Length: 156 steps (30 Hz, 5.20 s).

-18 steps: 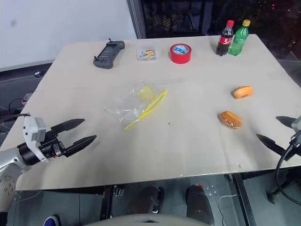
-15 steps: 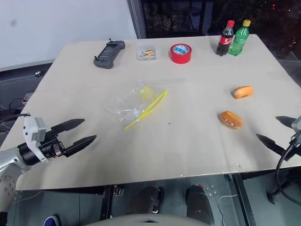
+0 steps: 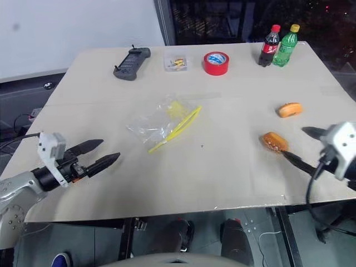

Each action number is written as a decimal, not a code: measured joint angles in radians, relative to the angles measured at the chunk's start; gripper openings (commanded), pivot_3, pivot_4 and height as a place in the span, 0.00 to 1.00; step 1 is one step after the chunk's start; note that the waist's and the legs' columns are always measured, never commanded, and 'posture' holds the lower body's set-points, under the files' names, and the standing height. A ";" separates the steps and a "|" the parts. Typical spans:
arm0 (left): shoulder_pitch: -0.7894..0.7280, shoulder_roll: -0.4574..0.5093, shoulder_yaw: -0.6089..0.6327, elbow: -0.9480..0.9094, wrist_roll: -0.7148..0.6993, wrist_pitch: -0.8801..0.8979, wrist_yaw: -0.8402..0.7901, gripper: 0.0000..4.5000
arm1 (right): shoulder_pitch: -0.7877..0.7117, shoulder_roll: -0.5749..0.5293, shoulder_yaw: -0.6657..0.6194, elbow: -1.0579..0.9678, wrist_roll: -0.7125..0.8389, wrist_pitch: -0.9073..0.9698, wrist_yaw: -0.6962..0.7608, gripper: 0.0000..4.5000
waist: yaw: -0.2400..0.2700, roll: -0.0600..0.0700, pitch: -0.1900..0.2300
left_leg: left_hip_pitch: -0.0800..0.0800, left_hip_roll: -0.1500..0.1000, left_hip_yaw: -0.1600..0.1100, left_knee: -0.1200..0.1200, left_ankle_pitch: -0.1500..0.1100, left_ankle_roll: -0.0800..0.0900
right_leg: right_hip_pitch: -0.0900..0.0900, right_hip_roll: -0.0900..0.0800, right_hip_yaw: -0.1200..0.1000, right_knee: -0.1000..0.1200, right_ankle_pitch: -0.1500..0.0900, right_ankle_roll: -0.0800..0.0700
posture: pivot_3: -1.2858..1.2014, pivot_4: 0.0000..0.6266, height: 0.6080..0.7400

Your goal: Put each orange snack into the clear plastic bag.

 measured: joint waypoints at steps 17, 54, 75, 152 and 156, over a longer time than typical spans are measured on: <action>-0.440 -0.261 -0.003 0.457 -0.299 0.507 0.310 1.00 | -0.131 0.082 0.297 -0.160 0.001 0.031 -0.083 1.00 | 0.012 -0.001 -0.001 | 0.000 -0.002 -0.003 0.002 0.002 -0.006 | 0.000 0.000 -0.001 0.001 0.000 0.000 | 0.52 0.24 1.00; -0.925 -0.517 0.272 0.959 -0.893 0.857 0.917 0.01 | -0.459 0.266 0.760 0.184 -0.757 -0.309 -0.550 1.00 | -0.009 -0.010 -0.001 | -0.003 -0.003 -0.003 0.005 0.003 -0.009 | -0.005 0.005 0.001 0.005 0.000 0.000 | 0.52 0.24 1.00; -0.838 -0.357 -0.029 0.846 -1.168 0.791 0.985 0.01 | -0.606 0.305 0.791 0.328 -1.022 -0.557 -0.645 1.00 | -0.030 -0.010 -0.001 | -0.002 -0.002 0.000 0.005 0.003 -0.009 | -0.007 0.008 0.004 0.006 0.000 0.000 | 0.52 0.24 1.00; -0.568 -0.165 -0.697 -0.035 0.795 -0.290 0.301 0.00 | -0.793 0.354 0.573 0.277 -0.558 0.121 -0.122 0.01 | -0.039 -0.009 0.001 | -0.016 0.000 0.005 0.003 0.003 -0.009 | -0.021 0.008 0.007 0.007 0.001 -0.001 | 0.52 0.24 1.00; -0.556 -0.166 -0.693 -0.036 0.801 -0.302 0.285 0.00 | -0.808 0.470 0.531 0.185 -0.420 0.348 -0.145 0.01 | -0.046 -0.009 0.001 | -0.015 0.001 0.005 0.003 0.003 -0.009 | -0.021 0.008 0.007 0.007 0.001 -0.001 | 0.52 0.24 1.00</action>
